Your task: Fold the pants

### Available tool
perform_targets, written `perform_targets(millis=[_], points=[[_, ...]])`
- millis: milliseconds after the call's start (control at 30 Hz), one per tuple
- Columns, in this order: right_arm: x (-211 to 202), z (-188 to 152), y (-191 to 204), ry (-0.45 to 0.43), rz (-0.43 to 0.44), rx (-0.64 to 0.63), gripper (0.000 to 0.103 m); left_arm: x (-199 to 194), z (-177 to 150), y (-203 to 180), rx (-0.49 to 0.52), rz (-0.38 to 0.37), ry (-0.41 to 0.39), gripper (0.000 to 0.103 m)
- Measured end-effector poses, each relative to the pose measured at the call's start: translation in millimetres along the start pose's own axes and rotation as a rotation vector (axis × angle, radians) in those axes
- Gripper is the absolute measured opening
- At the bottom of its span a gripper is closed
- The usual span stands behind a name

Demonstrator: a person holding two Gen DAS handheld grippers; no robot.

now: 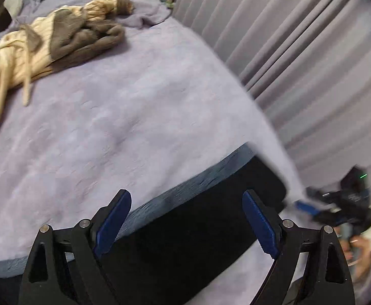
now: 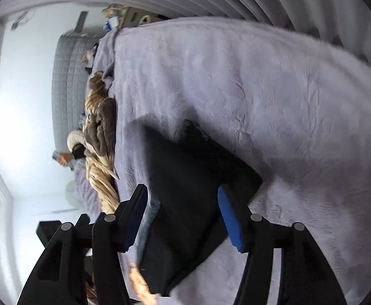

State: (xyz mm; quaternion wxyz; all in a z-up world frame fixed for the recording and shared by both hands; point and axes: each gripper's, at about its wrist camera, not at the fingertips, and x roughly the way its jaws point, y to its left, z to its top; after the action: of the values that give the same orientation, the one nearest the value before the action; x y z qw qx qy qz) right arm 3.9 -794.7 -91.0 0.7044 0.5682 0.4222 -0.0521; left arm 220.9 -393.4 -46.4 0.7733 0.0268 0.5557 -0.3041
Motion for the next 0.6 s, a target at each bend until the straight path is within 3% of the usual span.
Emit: perform_targets(millis=[100, 167, 300, 367, 400, 500, 600], points=[[1, -25, 14, 0.054, -0.051, -0.123, 0.062, 12, -40, 23, -0.017, 0.116, 0.056, 0.089], [28, -40, 21, 0.112, -0.077, -0.154, 0.059, 21, -70, 42, -0.082, 0.144, 0.113, 0.089], [75, -59, 7, 0.145, -0.04, -0.113, 0.052, 22, -109, 68, -0.167, 0.191, 0.166, 0.089], [104, -53, 3, 0.144, -0.028, -0.077, 0.03, 15, -119, 76, -0.186, 0.211, 0.173, 0.089], [113, -53, 0, 0.162, -0.041, -0.047, 0.008, 10, -121, 80, -0.192, 0.214, 0.169, 0.089], [102, -55, 18, 0.154, -0.016, -0.115, 0.008, -5, -132, 90, -0.203, 0.218, 0.138, 0.089], [91, -66, 23, 0.184, -0.115, -0.196, 0.008, 7, -145, 101, -0.205, 0.25, 0.197, 0.089]])
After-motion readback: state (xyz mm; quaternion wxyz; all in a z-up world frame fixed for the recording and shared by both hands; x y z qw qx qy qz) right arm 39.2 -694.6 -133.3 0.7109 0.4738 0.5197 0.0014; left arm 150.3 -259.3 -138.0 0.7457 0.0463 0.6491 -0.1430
